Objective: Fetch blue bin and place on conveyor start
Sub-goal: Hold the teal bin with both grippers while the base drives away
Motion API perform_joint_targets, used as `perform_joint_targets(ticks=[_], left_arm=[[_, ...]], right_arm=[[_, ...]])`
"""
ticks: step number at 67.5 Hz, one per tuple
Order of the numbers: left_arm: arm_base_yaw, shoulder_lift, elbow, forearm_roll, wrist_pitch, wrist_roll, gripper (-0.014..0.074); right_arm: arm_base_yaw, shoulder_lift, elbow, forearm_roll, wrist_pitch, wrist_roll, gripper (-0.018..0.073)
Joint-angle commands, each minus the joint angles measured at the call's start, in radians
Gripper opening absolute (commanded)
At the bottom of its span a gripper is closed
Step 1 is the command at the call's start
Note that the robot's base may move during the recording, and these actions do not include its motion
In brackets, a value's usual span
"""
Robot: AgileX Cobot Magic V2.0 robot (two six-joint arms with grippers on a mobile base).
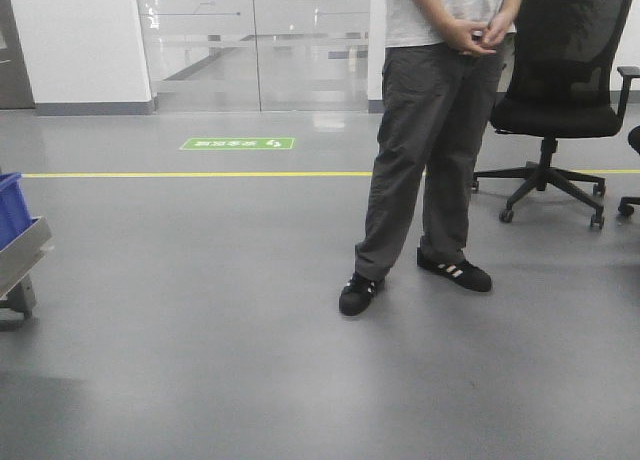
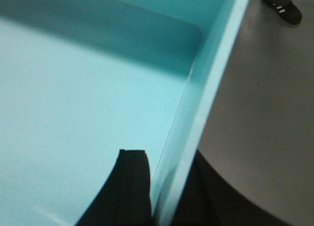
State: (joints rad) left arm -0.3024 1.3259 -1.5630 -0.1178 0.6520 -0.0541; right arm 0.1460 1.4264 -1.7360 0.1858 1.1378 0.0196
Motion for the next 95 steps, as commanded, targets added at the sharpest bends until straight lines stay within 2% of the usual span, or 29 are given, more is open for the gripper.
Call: perform_joint_targets(ticks=[1, 75, 95], left_arm=[[-0.001, -0.013, -0.007, -0.007, -0.067, -0.01, -0.0111], [-0.001, -0.013, -0.007, -0.007, -0.067, -0.01, -0.0111], [-0.001, -0.013, -0.007, -0.007, -0.067, -0.01, -0.0111]], right_arm=[[-0.004, -0.012, -0.007, -0.032, -0.016, -0.036, -0.0151], [-0.004, -0.012, -0.007, -0.032, -0.018, -0.036, -0.0151], [-0.004, -0.012, -0.007, -0.032, -0.099, -0.036, -0.0151]])
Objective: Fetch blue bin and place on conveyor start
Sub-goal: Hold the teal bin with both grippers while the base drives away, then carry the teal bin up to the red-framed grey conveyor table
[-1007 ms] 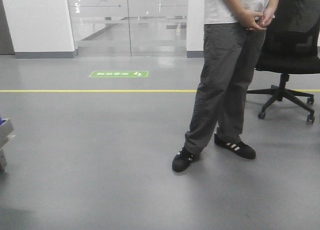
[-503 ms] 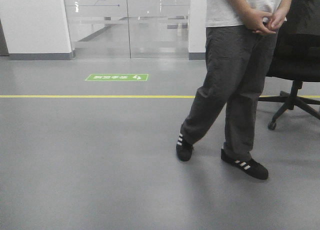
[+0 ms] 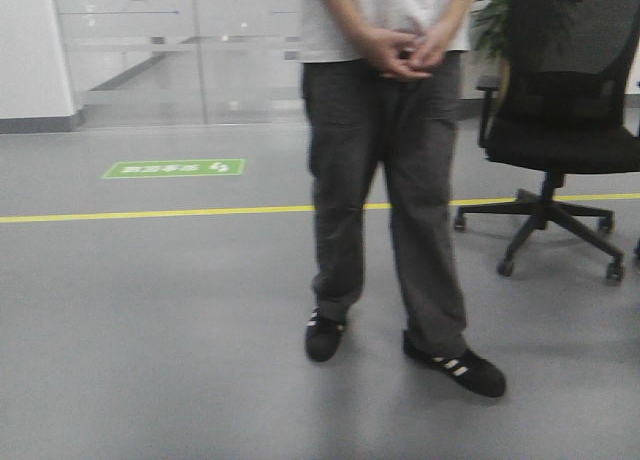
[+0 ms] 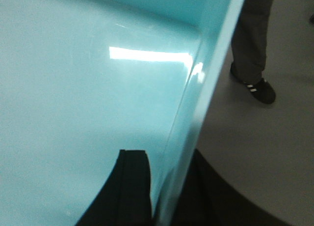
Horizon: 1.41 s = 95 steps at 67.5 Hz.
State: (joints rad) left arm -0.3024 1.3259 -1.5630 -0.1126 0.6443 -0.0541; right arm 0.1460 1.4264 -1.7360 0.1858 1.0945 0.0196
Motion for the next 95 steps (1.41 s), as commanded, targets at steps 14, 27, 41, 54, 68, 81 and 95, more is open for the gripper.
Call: perform_joint_targets(ticks=[14, 27, 41, 54, 68, 81, 95], left_arm=[[-0.001, -0.013, -0.007, -0.012, -0.059, -0.01, -0.0111], [-0.001, -0.013, -0.007, -0.012, -0.059, -0.01, -0.0111], [-0.001, -0.013, -0.007, -0.005, -0.06, -0.01, -0.0111], [-0.001, -0.013, -0.007, 0.002, -0.06, -0.01, -0.0111], [-0.001, -0.013, -0.007, 0.006, -0.06, -0.01, -0.0111], [-0.001, -0.013, -0.007, 0.01, -0.06, -0.01, -0.0111], [-0.001, -0.013, -0.007, 0.01, -0.06, -0.01, -0.0111]], right_arm=[[-0.004, -0.012, -0.007, -0.032, -0.155, -0.036, -0.0151], [-0.004, -0.012, -0.007, -0.032, -0.251, -0.036, -0.0151], [-0.004, -0.012, -0.007, -0.032, -0.301, -0.036, -0.0151], [-0.004, -0.012, -0.007, -0.032, -0.303, -0.036, -0.0151], [-0.004, -0.012, -0.007, -0.032, -0.303, -0.036, -0.0151], [-0.004, -0.012, -0.007, -0.032, -0.303, -0.036, -0.0151], [-0.004, -0.012, -0.007, -0.032, -0.303, -0.036, -0.0151]])
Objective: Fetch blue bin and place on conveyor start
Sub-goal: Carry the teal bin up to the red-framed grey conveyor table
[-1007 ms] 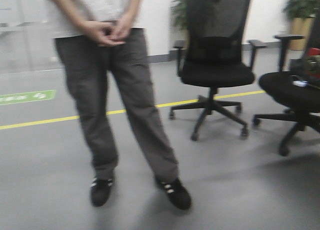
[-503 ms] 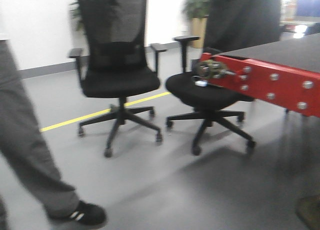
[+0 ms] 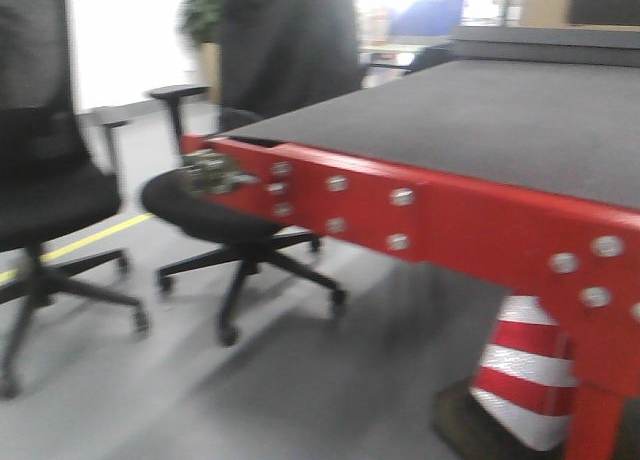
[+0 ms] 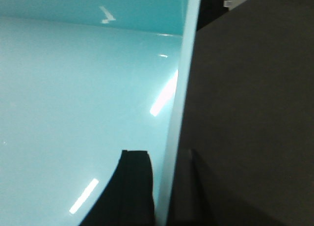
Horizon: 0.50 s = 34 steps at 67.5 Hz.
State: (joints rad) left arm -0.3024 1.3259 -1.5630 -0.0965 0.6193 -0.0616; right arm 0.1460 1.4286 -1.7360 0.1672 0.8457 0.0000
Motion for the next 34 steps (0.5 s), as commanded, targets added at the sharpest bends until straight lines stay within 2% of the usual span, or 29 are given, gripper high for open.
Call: perform_joint_targets(ticks=[1, 34], left_arm=[[-0.001, -0.013, -0.007, -0.006, -0.035, -0.002, -0.0111], [-0.001, -0.013, -0.007, -0.003, -0.035, -0.002, -0.0111]], right_arm=[[-0.004, -0.014, -0.007, -0.014, -0.054, -0.017, -0.0151], [-0.004, -0.014, -0.007, -0.014, -0.054, -0.017, -0.0151]])
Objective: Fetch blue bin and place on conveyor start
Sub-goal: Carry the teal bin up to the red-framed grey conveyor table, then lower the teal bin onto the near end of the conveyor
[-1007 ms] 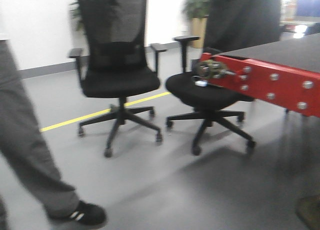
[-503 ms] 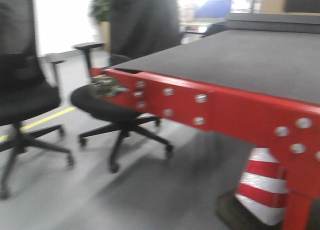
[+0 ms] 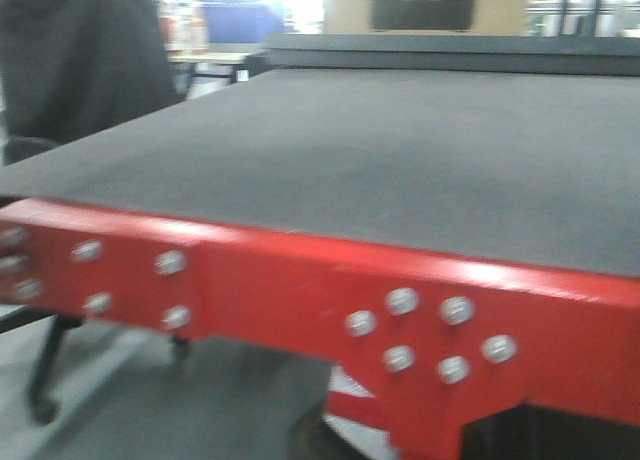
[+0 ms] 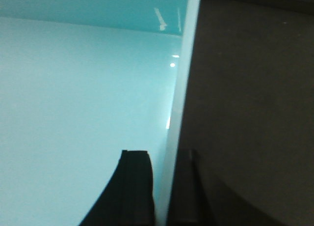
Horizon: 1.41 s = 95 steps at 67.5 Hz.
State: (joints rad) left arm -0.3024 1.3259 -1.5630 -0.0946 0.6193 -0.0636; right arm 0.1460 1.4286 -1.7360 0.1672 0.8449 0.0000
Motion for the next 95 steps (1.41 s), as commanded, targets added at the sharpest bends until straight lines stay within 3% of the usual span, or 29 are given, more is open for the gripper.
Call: perform_joint_targets(ticks=[1, 95], left_arm=[[-0.001, -0.013, -0.007, -0.005, -0.035, 0.0, -0.0111], [-0.001, -0.013, -0.007, -0.005, -0.035, 0.0, -0.0111]], right_arm=[[-0.004, -0.014, -0.007, -0.014, -0.053, -0.017, -0.0151], [-0.004, -0.014, -0.007, -0.014, -0.053, -0.017, -0.0151]])
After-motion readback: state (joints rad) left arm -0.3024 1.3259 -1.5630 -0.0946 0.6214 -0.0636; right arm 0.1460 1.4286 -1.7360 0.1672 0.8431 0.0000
